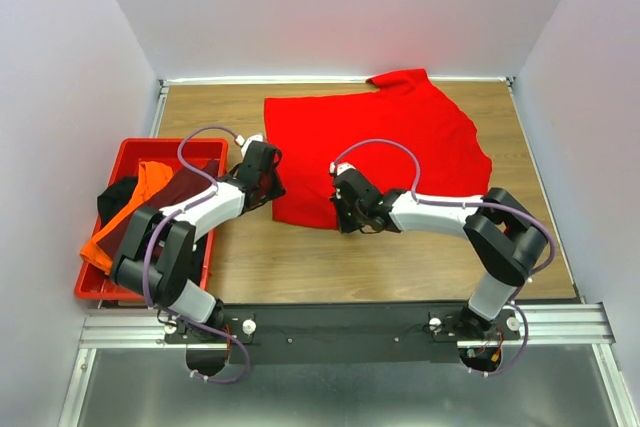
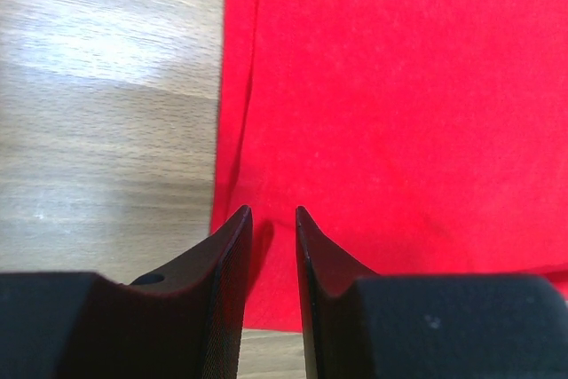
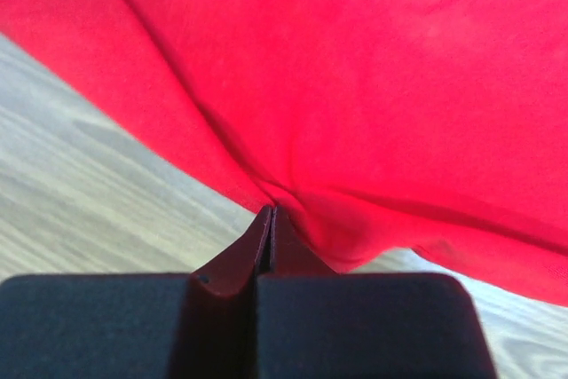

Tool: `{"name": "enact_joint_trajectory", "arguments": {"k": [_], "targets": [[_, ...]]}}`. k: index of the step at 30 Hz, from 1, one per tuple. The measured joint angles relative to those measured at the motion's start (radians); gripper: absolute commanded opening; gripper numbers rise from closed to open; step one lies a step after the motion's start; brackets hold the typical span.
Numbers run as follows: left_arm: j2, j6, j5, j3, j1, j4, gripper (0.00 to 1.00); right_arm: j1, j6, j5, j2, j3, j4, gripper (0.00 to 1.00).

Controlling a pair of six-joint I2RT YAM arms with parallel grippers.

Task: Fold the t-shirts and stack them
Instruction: Flatten the tshirt out

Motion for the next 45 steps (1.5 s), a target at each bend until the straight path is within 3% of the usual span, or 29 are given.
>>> {"name": "enact_joint_trajectory", "arguments": {"k": [6, 13, 28, 38, 41, 45], "targets": [[0.043, 0.037, 0.042, 0.014, 0.0, 0.008, 0.34, 0.014, 0.013, -0.04, 0.0, -0.013, 0.027, 0.19], [0.06, 0.069, 0.069, 0.015, -0.005, 0.009, 0.33, 0.015, 0.015, -0.094, 0.0, -0.013, 0.064, 0.19], [0.05, 0.087, 0.087, -0.035, -0.034, 0.002, 0.21, 0.015, 0.024, -0.192, 0.06, 0.013, 0.14, 0.2], [-0.013, 0.088, 0.092, -0.087, -0.045, -0.013, 0.11, 0.017, 0.03, -0.198, 0.061, 0.01, 0.158, 0.27], [-0.034, 0.087, 0.096, -0.106, -0.055, -0.017, 0.1, 0.017, 0.03, -0.198, 0.061, 0.003, 0.158, 0.3], [-0.062, 0.082, 0.099, -0.139, -0.069, -0.019, 0.08, 0.017, 0.031, -0.194, 0.061, 0.001, 0.159, 0.41]]}}
